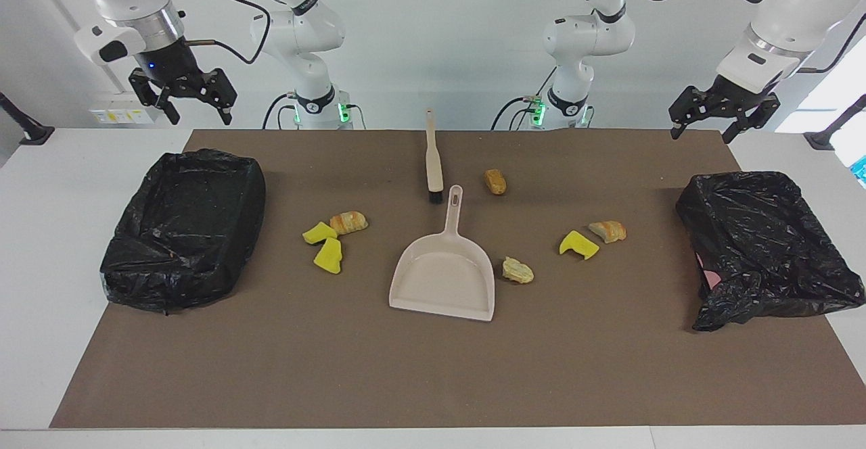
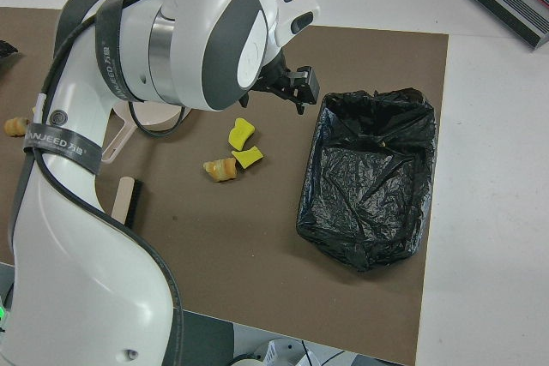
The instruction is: Sweep and dump trash in bin
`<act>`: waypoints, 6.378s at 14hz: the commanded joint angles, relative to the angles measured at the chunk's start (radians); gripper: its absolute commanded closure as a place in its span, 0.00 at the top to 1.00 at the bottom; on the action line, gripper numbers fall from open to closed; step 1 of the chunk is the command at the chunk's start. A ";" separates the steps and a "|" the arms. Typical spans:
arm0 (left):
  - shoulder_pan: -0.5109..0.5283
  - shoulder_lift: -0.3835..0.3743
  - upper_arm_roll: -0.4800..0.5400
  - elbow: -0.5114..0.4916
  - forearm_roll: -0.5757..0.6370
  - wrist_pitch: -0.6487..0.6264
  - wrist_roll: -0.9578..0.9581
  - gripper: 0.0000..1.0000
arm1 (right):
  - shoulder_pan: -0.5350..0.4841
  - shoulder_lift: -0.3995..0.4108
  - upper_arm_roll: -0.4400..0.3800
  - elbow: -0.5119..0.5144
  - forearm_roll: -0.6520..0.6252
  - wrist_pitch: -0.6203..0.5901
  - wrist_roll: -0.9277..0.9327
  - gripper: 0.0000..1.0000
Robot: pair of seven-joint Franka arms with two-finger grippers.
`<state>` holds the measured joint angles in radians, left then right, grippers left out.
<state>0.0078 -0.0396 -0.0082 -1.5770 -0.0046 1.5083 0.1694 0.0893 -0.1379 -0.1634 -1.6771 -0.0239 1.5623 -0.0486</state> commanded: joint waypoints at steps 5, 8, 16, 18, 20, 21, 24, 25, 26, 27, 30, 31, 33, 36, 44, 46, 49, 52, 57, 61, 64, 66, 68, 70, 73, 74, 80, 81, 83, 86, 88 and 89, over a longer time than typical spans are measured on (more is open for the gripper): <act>-0.006 -0.003 -0.006 -0.004 0.000 -0.011 0.001 1.00 | 0.000 -0.005 0.004 -0.004 0.005 0.021 -0.010 1.00; -0.006 -0.003 -0.006 -0.004 0.000 -0.013 0.002 1.00 | -0.002 -0.005 0.004 -0.004 0.005 0.021 -0.011 1.00; -0.005 -0.020 -0.006 -0.034 0.000 -0.011 0.004 1.00 | -0.008 -0.011 0.004 -0.012 0.005 0.012 -0.017 1.00; -0.006 -0.025 -0.006 -0.038 0.000 -0.011 0.002 1.00 | -0.008 -0.011 0.004 -0.012 0.005 0.012 -0.017 1.00; -0.008 -0.037 -0.006 -0.058 -0.002 -0.005 0.002 1.00 | -0.008 -0.011 0.004 -0.012 0.005 0.012 -0.017 1.00; -0.008 -0.042 -0.007 -0.073 -0.002 0.003 0.002 1.00 | -0.008 -0.011 0.004 -0.012 0.005 0.012 -0.017 1.00; -0.009 -0.059 -0.013 -0.110 -0.002 0.024 0.001 1.00 | -0.008 -0.011 0.004 -0.012 0.005 0.012 -0.017 1.00; -0.022 -0.060 -0.013 -0.118 -0.002 0.030 -0.001 1.00 | -0.008 -0.011 0.004 -0.012 0.005 0.010 -0.017 1.00; -0.031 -0.060 -0.013 -0.127 -0.002 0.039 -0.002 1.00 | -0.008 -0.011 0.004 -0.012 0.005 0.010 -0.019 1.00; -0.041 -0.060 -0.013 -0.139 -0.002 0.052 -0.002 1.00 | -0.008 -0.011 0.004 -0.012 0.005 0.010 -0.019 1.00; -0.110 -0.072 -0.015 -0.211 -0.002 0.108 -0.053 1.00 | -0.008 -0.012 0.004 -0.016 0.005 0.010 -0.019 1.00; -0.132 -0.077 -0.015 -0.239 -0.002 0.133 -0.074 1.00 | -0.008 -0.014 0.004 -0.018 0.005 0.008 -0.019 1.00; -0.185 -0.091 -0.015 -0.293 -0.002 0.183 -0.149 1.00 | -0.008 -0.014 0.004 -0.018 0.005 0.008 -0.019 1.00; -0.252 -0.117 -0.016 -0.369 -0.003 0.251 -0.229 1.00 | -0.008 -0.014 0.002 -0.018 0.005 0.007 -0.019 1.00; -0.460 -0.143 -0.016 -0.553 -0.005 0.427 -0.415 1.00 | -0.008 -0.014 0.001 -0.018 0.005 0.005 -0.020 1.00; -0.497 -0.141 -0.018 -0.581 -0.006 0.440 -0.468 1.00 | -0.008 -0.014 -0.001 -0.018 0.005 0.005 -0.019 1.00; -0.607 -0.137 -0.018 -0.630 -0.011 0.501 -0.612 1.00 | -0.008 -0.014 -0.001 -0.018 0.005 0.005 -0.019 1.00; -0.739 -0.122 -0.016 -0.698 -0.011 0.602 -0.734 1.00 | -0.008 -0.014 -0.001 -0.018 0.005 0.005 -0.020 1.00; -0.929 -0.097 -0.016 -0.759 -0.012 0.713 -0.878 1.00 | -0.008 -0.016 -0.001 -0.018 0.005 0.005 -0.019 1.00; -1.045 -0.072 -0.018 -0.784 -0.011 0.765 -0.972 1.00 | -0.008 -0.016 -0.002 -0.018 0.005 0.005 -0.020 1.00; -1.082 -0.051 -0.018 -0.785 -0.012 0.791 -1.002 1.00 | -0.008 -0.016 -0.002 -0.018 0.005 0.004 -0.020 1.00; -1.124 -0.010 -0.018 -0.785 -0.012 0.826 -1.037 1.00 | -0.008 -0.019 -0.002 -0.024 0.004 0.005 -0.020 1.00; -1.131 0.030 -0.018 -0.784 -0.012 0.878 -1.050 1.00 | -0.008 -0.026 -0.004 -0.033 0.005 0.005 -0.020 1.00; -1.132 0.053 -0.018 -0.776 -0.012 0.882 -1.054 0.91 | -0.008 -0.026 -0.004 -0.033 0.004 0.005 -0.020 1.00; -1.131 0.050 -0.016 -0.773 -0.012 0.862 -1.051 0.46 | -0.008 -0.026 -0.004 -0.033 0.004 0.005 -0.022 1.00; -1.131 0.043 -0.016 -0.773 -0.014 0.850 -1.051 0.46 | -0.008 -0.026 -0.004 -0.033 0.002 0.005 -0.020 1.00; -1.128 0.032 -0.016 -0.744 -0.014 0.770 -1.075 0.00 | -0.008 -0.028 -0.004 -0.036 0.002 0.005 -0.022 1.00; -1.125 0.030 -0.016 -0.744 -0.012 0.759 -1.071 0.00 | -0.008 -0.028 -0.004 -0.036 0.002 0.005 -0.022 1.00; -1.117 0.015 -0.015 -0.742 -0.014 0.722 -1.073 0.00 | -0.008 -0.028 -0.004 -0.036 0.002 0.005 -0.020 1.00; -1.073 -0.057 -0.013 -0.712 -0.014 0.563 -1.073 0.00 | -0.008 -0.028 -0.004 -0.036 0.001 0.005 -0.022 1.00; -1.065 -0.068 -0.004 -0.660 -0.014 0.424 -1.084 0.00 | -0.008 -0.028 -0.005 -0.036 0.001 0.005 -0.020 1.00; -1.037 -0.071 -0.004 -0.631 -0.014 0.336 -1.085 0.00 | -0.008 -0.028 -0.005 -0.036 0.001 0.005 -0.022 1.00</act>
<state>-1.0662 -0.0908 -0.0085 -2.2506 -0.0141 1.9681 -0.9025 0.0866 -0.1445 -0.1657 -1.6901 -0.0236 1.5652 -0.0486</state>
